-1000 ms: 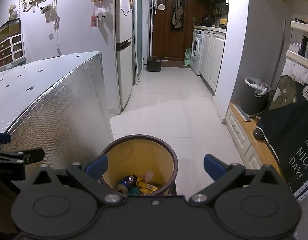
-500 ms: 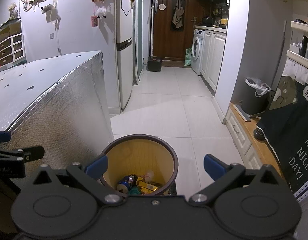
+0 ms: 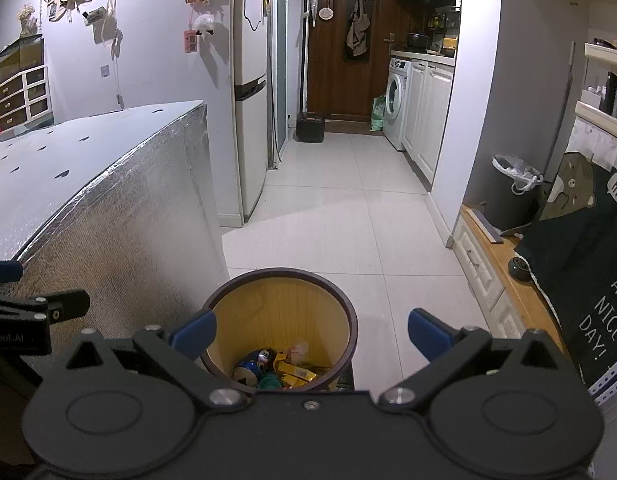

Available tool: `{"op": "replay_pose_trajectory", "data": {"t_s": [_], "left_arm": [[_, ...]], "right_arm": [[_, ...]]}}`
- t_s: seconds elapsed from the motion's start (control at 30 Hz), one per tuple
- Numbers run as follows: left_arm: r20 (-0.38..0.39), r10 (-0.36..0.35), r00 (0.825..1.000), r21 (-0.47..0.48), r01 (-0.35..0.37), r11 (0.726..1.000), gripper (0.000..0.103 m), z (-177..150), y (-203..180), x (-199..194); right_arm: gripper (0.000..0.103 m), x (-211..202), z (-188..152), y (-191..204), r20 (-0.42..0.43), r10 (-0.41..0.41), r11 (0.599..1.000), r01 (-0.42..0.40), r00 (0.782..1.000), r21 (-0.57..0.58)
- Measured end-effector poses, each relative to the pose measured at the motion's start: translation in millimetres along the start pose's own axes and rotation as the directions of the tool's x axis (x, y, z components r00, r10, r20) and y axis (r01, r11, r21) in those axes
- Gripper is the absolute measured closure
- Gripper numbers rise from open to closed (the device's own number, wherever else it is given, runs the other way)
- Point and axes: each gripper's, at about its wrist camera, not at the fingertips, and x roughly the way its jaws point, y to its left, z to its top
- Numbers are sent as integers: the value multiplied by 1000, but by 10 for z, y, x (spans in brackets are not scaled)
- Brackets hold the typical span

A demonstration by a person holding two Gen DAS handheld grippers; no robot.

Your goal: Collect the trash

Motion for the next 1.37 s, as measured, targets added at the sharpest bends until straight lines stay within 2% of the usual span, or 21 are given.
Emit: {"op": "replay_pose_trajectory", "data": {"t_s": [1.37], "left_arm": [[3, -7, 1000, -16, 7, 1000, 0, 3, -6, -22]], "right_arm": [[0, 15, -5, -19, -5, 8, 1000, -8, 1000, -6]]}}
